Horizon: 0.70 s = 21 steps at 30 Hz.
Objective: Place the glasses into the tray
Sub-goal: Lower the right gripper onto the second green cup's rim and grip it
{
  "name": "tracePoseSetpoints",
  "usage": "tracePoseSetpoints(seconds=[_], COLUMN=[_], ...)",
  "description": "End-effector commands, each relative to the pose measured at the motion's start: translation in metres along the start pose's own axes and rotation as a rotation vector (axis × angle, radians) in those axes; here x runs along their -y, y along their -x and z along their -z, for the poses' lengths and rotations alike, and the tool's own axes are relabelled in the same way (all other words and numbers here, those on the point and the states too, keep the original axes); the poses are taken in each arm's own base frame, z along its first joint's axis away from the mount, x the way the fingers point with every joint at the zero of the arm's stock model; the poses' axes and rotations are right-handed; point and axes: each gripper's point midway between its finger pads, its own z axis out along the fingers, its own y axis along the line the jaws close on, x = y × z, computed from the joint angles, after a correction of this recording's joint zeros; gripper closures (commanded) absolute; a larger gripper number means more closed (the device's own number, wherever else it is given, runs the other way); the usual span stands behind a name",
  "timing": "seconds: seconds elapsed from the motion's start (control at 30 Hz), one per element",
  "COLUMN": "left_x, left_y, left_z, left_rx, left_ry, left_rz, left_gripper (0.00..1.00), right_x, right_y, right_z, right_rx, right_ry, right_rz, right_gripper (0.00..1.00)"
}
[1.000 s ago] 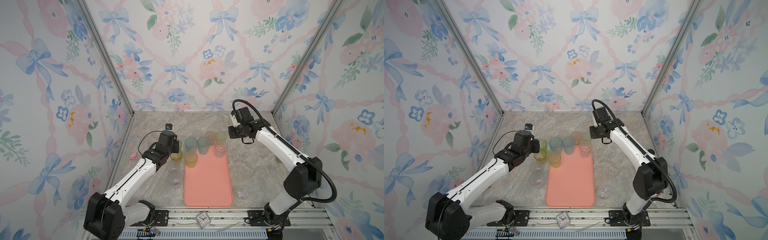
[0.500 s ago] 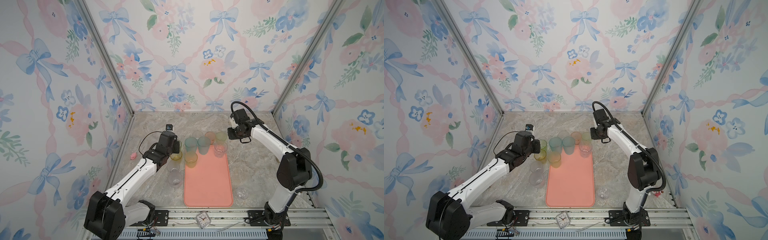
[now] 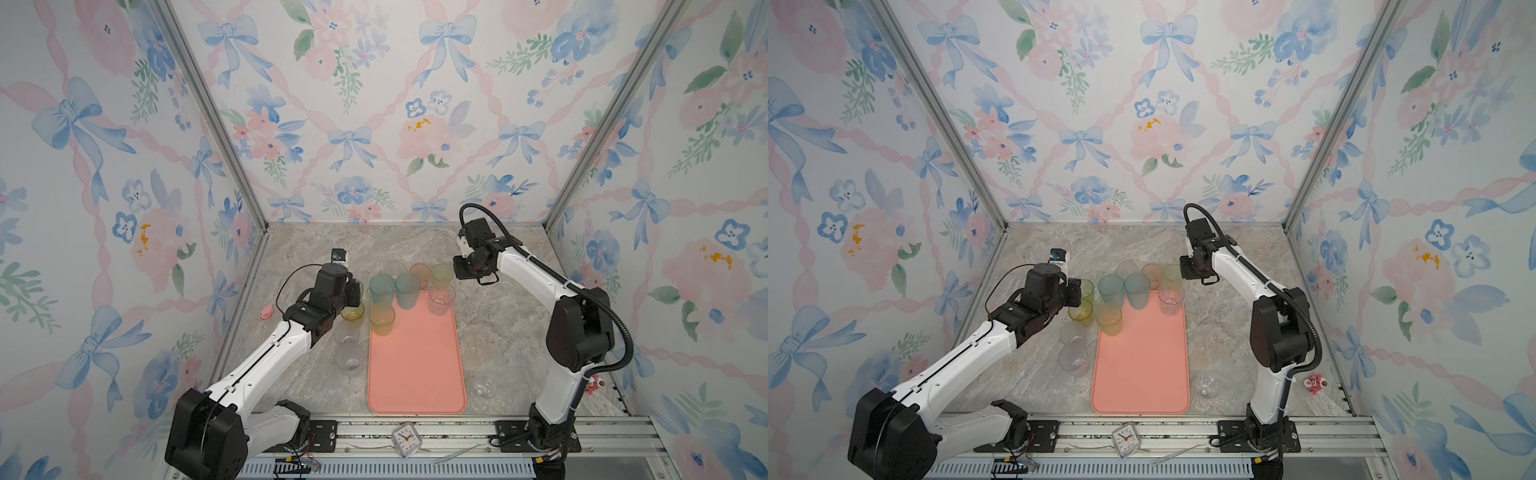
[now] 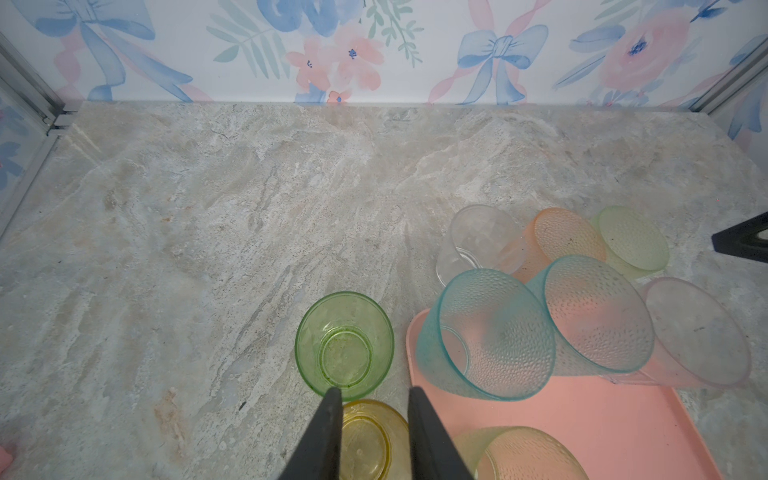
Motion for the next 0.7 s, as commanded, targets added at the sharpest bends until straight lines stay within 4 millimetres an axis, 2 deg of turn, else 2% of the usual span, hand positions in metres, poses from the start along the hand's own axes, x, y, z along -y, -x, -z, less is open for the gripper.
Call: tracePoseSetpoints(seconds=[0.0, 0.67], left_x=[0.000, 0.001], left_y=[0.000, 0.001], left_z=[0.003, 0.000], left_rx=[0.013, 0.011], left_ry=[-0.013, -0.011], left_rz=[0.005, -0.009], left_gripper=[0.70, 0.70], right_x=[0.003, 0.002], right_y=[0.010, 0.018], right_z=[-0.003, -0.030], right_rx=[0.002, -0.035], right_ry=[0.004, -0.007], right_rz=[-0.014, -0.015], right_gripper=[0.71, 0.76])
